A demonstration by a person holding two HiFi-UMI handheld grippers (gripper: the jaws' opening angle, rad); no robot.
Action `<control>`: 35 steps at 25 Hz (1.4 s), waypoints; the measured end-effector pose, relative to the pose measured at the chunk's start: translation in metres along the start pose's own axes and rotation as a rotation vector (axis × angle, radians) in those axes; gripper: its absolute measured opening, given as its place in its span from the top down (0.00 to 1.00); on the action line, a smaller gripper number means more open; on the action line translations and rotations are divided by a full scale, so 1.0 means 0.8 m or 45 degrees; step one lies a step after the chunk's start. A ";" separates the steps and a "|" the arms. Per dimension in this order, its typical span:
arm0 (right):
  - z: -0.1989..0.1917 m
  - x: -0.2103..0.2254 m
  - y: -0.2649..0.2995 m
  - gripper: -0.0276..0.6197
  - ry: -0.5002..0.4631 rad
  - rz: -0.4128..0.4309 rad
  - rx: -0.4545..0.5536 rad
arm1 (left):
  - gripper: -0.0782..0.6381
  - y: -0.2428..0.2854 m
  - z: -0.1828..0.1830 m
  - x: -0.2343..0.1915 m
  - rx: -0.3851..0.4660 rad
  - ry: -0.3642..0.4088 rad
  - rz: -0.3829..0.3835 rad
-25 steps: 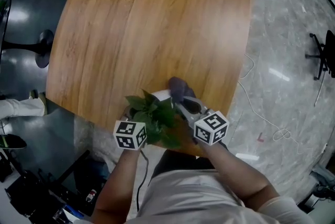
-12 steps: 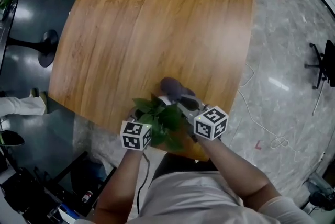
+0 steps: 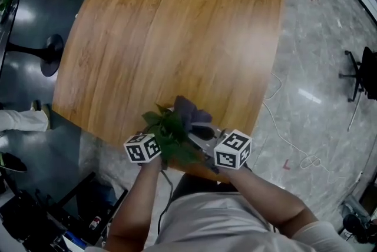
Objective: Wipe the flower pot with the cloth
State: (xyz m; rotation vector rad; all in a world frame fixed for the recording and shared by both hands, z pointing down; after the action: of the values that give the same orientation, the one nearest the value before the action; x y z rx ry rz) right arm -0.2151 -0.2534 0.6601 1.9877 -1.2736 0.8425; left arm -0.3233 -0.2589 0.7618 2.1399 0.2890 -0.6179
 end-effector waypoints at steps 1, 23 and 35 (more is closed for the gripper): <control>-0.005 0.008 -0.001 0.88 0.004 -0.019 -0.002 | 0.83 0.000 -0.003 -0.003 -0.005 -0.056 0.003; -0.018 0.085 -0.011 0.88 -0.035 -0.234 0.043 | 0.84 0.008 -0.001 -0.017 -0.041 -0.372 -0.056; -0.033 0.082 -0.011 0.88 -0.109 -0.228 -0.025 | 0.85 0.002 0.009 -0.004 -0.027 -0.457 -0.074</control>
State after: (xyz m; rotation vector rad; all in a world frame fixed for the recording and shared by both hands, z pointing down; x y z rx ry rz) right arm -0.1898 -0.2646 0.7256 2.1051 -1.1256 0.6625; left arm -0.3278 -0.2656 0.7611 1.9609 0.1585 -1.0104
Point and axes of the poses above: the fingertips, and each gripper's own axes: y forward along the fingers, x to its right, z out of its top, the point moved 2 cm from there along -y, backward along the fingers, and after that the axes turned 4 degrees about x, right-handed, at the moved point
